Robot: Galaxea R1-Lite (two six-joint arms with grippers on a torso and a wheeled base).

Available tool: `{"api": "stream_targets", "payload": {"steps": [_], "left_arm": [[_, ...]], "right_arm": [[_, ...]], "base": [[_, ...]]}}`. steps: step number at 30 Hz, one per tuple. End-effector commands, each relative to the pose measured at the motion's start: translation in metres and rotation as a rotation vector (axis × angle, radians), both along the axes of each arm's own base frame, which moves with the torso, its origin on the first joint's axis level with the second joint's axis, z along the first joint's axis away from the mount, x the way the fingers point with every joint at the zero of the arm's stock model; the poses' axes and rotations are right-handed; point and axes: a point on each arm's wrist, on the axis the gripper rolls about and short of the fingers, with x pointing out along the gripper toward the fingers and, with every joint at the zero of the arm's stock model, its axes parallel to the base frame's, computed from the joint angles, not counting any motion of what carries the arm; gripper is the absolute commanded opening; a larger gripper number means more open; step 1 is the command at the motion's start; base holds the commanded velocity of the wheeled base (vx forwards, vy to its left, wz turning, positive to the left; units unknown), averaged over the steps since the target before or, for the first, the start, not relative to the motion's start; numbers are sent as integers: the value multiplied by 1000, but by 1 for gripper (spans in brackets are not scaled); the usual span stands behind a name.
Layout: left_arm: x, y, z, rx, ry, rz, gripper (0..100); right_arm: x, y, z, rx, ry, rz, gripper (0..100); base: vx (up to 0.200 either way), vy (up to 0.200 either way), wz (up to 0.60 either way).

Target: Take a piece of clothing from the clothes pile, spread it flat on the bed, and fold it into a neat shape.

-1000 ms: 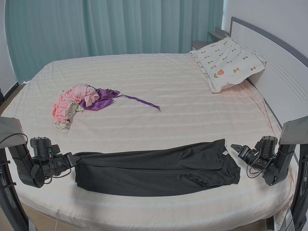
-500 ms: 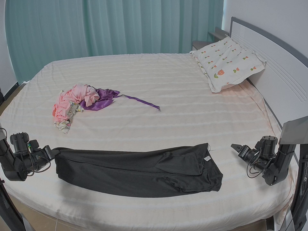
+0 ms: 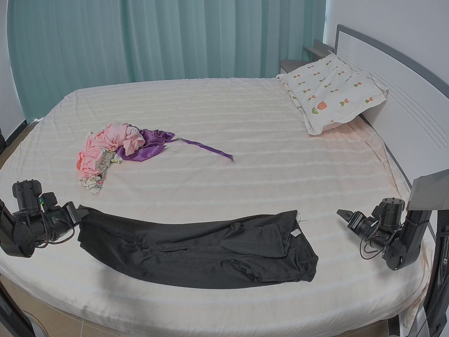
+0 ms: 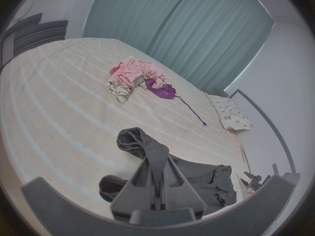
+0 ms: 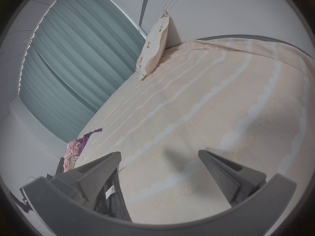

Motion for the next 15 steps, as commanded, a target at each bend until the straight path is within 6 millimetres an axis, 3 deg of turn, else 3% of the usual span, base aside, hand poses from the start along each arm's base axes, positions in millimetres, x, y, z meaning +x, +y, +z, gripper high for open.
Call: {"api": "stream_targets", "payload": {"steps": [1, 9, 15], "left_arm": [[1, -49, 16, 74, -11, -61, 0], [1, -117, 20, 131, -18, -123, 0], [8, -152, 28, 162, -4, -169, 0]], "right_arm": [[0, 1, 0, 1, 0, 2, 100], [0, 1, 0, 1, 0, 2, 100], [0, 1, 0, 0, 0, 3, 100]], "base": [[0, 0, 0], [0, 0, 0], [0, -33, 0]]}}
